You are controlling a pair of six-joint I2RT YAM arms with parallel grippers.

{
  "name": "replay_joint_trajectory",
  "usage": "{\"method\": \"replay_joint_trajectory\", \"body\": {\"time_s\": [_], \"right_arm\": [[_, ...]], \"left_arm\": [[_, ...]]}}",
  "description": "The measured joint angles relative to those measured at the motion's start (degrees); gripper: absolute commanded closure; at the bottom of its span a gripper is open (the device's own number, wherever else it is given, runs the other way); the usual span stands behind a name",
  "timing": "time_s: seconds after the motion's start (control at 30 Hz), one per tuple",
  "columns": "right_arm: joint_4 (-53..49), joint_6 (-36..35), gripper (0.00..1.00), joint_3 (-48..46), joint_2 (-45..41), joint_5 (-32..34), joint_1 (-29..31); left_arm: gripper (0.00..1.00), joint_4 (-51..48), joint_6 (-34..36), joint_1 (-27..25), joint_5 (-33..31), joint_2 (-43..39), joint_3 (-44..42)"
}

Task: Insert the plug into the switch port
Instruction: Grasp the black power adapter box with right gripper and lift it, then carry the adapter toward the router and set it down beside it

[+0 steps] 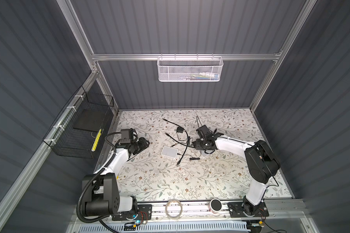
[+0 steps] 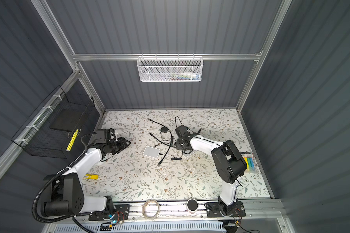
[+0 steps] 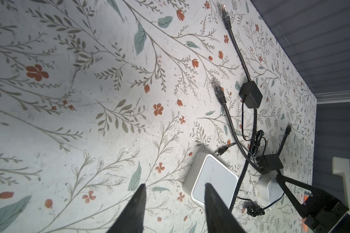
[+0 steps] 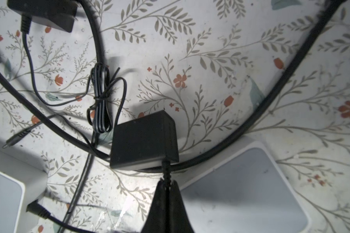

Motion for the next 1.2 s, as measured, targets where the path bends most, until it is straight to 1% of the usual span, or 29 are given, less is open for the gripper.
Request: {"method": "replay_joint_trajectory", "body": {"time_s": [0.1,0.2,0.4,0.6,0.93,1.0,1.2], "right_arm": [[-2.32,-0.92,1.00,3.26,0.00,1.01,1.27],[-4.52,-2.25,1.00,8.41,0.00,2.73,3.02],[-6.93,-5.73,1.00,21.18,1.79,4.76,6.14],[-8.41,-8.63,1.00,34.47,10.49,4.42,8.50],[-11.56,-11.08,1.00,55.12,28.63,-1.01,12.22],[-11.78,-11.13,0.99,56.89,30.45,-1.99,12.94],[-12.20,-10.86,0.99,57.37,32.39,-5.05,14.69]], "left_arm": [[0.53,0.00,0.00,0.00,0.44,-0.83,-0.83],[0.53,0.00,0.00,0.00,0.66,-1.66,-1.22],[0.53,0.09,-0.37,0.00,1.18,-2.69,-1.64],[0.54,0.44,-0.70,0.00,1.92,-2.86,-2.84],[0.54,0.90,-1.07,0.00,2.38,-3.87,-4.72],[0.54,1.07,-1.11,0.00,2.38,-4.24,-5.20],[0.54,1.31,-1.55,0.11,2.36,-4.92,-6.21]]}}
